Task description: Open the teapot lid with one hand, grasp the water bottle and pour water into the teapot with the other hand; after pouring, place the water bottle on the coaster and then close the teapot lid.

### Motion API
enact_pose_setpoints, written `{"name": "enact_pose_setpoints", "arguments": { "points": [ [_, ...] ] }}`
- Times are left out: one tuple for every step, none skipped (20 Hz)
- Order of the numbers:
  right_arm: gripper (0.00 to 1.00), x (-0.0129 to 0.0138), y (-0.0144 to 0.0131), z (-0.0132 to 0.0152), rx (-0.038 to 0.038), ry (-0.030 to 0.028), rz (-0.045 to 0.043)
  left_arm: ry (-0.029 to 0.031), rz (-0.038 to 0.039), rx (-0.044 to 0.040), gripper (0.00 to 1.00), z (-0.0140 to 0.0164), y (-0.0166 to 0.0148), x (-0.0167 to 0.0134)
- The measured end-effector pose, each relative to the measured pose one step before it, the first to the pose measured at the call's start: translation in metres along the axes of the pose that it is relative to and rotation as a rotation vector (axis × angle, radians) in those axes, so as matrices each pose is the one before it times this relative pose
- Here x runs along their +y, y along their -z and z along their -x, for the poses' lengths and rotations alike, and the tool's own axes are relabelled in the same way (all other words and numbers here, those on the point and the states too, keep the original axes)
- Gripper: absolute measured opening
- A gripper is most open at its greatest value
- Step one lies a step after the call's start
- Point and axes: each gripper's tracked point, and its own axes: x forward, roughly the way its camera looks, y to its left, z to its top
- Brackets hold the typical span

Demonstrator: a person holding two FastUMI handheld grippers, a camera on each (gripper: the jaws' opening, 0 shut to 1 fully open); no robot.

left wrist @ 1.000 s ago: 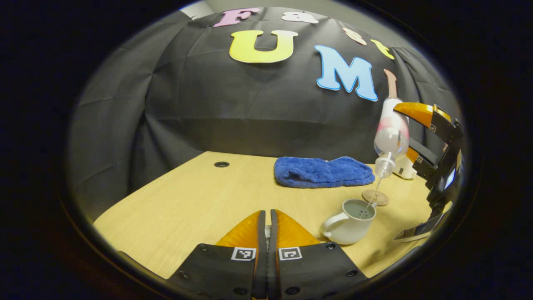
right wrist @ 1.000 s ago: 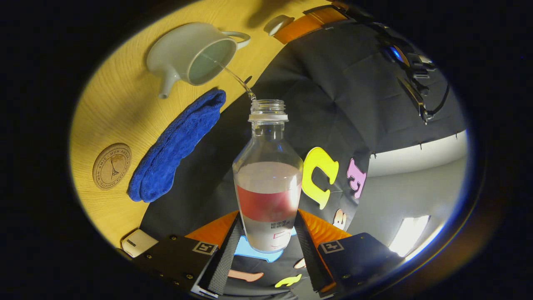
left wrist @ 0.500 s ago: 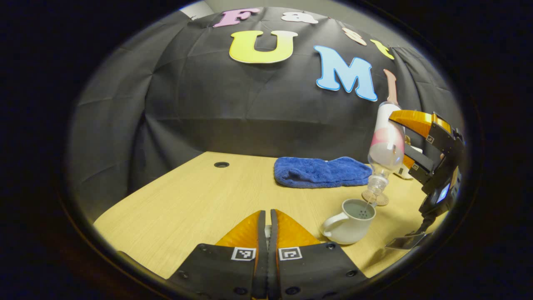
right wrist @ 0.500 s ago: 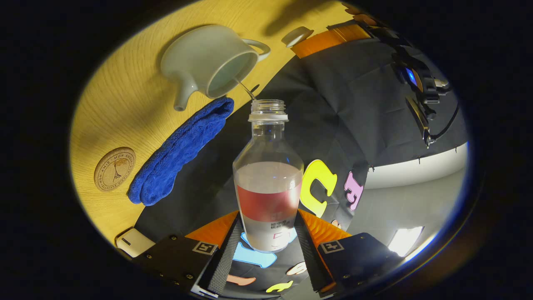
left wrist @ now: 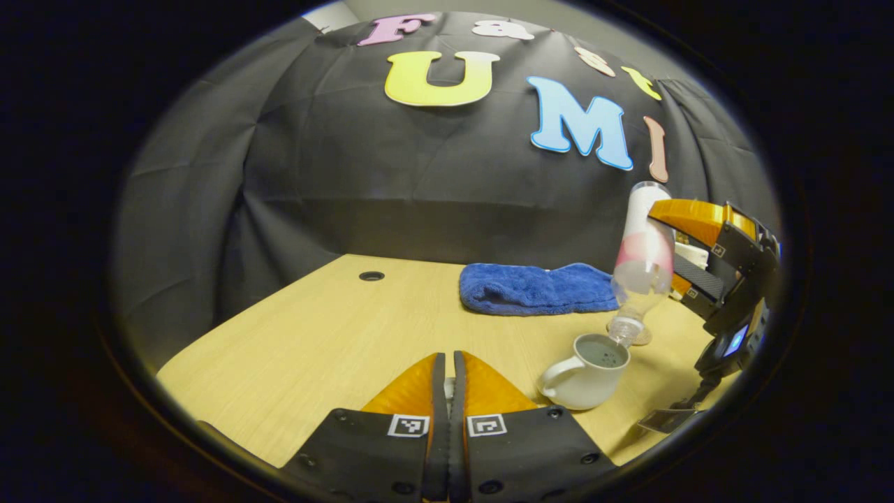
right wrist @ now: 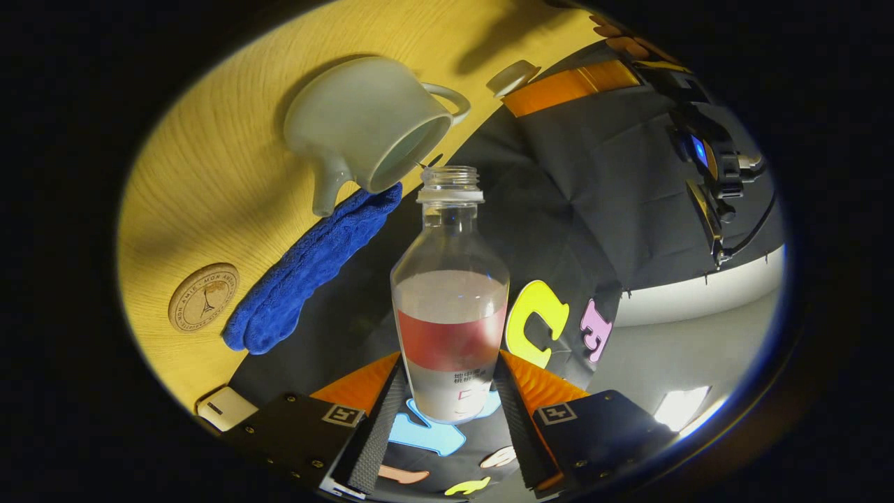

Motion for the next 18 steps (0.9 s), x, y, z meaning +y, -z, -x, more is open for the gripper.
{"name": "enact_pose_setpoints", "arguments": {
  "points": [
    [0.75, -0.00050, -0.00028, 0.00054, -0.00116, 0.00341, 0.00590, -0.00017, -0.00094, 0.00037, 0.06, -0.00019, 0.00080, 0.00018],
    [0.75, 0.00112, 0.00005, 0.00087, -0.00027, -0.00266, 0.00358, -0.00063, -0.00074, -0.00050, 0.07, 0.00069, -0.00040, -0.00046],
    [0.72, 0.00192, -0.00098, 0.00084, -0.00053, -0.00271, -0.00122, -0.00003, -0.00043, 0.00027, 0.07, 0.00080, 0.00098, 0.00056],
    [0.72, 0.00143, 0.00076, 0.00002, 0.00220, -0.00637, -0.00800, -0.00046, 0.00019, -0.00054, 0.07, -0.00005, -0.00109, -0.00059],
    [0.75, 0.00308, -0.00002, 0.00100, 0.00463, -0.01525, -0.02544, 0.00013, 0.00083, -0.00028, 0.07, 0.00033, -0.00013, 0.00017],
    [0.75, 0.00813, 0.00289, -0.00039, 0.01251, -0.03017, -0.04450, 0.00041, 0.00203, -0.00077, 0.07, -0.00151, -0.00004, 0.00022],
    [0.75, 0.00722, 0.00302, 0.00095, 0.01184, -0.03279, -0.05973, -0.00021, 0.00250, -0.00084, 0.07, -0.00035, 0.00030, 0.00048],
    [0.75, 0.00440, 0.00353, 0.00049, 0.01523, -0.02410, -0.06383, 0.00045, 0.00209, -0.00134, 0.07, -0.00016, -0.00037, 0.00042],
    [0.75, 0.00221, 0.00322, 0.00045, 0.01381, -0.01850, -0.06472, 0.00075, 0.00124, -0.00080, 0.07, 0.00096, -0.00002, -0.00024],
    [0.75, 0.00096, 0.00123, 0.00106, 0.01297, -0.01867, -0.06606, -0.00014, -0.00026, -0.00040, 0.07, -0.00077, -0.00054, -0.00014],
    [0.75, 0.00174, 0.00256, 0.00134, 0.01139, -0.02055, -0.06615, -0.00063, -0.00110, -0.00018, 0.07, 0.00073, 0.00037, 0.00039],
    [0.75, -0.00013, 0.00295, 0.00035, 0.01219, -0.01513, -0.06898, -0.00080, -0.00205, -0.00034, 0.07, 0.00031, -0.00049, -0.00013],
    [0.75, 0.00084, 0.00259, 0.00081, 0.01063, -0.01915, -0.07237, 0.00019, -0.00240, -0.00063, 0.07, -0.00015, 0.00090, 0.00003],
    [0.75, 0.00107, 0.00235, -0.00012, 0.01080, -0.02209, -0.08128, -0.00072, -0.00211, -0.00036, 0.07, 0.00005, -0.00090, -0.00022],
    [0.75, 0.00385, 0.00148, 0.00218, 0.01141, -0.02926, -0.09130, 0.00062, -0.00184, -0.00049, 0.06, 0.00017, 0.00032, -0.00080],
    [0.75, 0.00425, 0.00323, 0.00018, 0.01108, -0.03195, -0.09451, -0.00011, -0.00113, 0.00017, 0.06, -0.00044, -0.00005, -0.00035],
    [0.76, 0.00127, 0.00249, 0.00041, 0.00778, -0.02468, -0.09277, -0.00019, -0.00018, -0.00026, 0.06, 0.00009, 0.00056, -0.00011],
    [0.76, 0.00064, 0.00223, -0.00044, 0.01019, -0.02015, -0.08559, 0.00043, 0.00015, -0.00061, 0.07, -0.00028, -0.00005, 0.00061]
  ]
}}
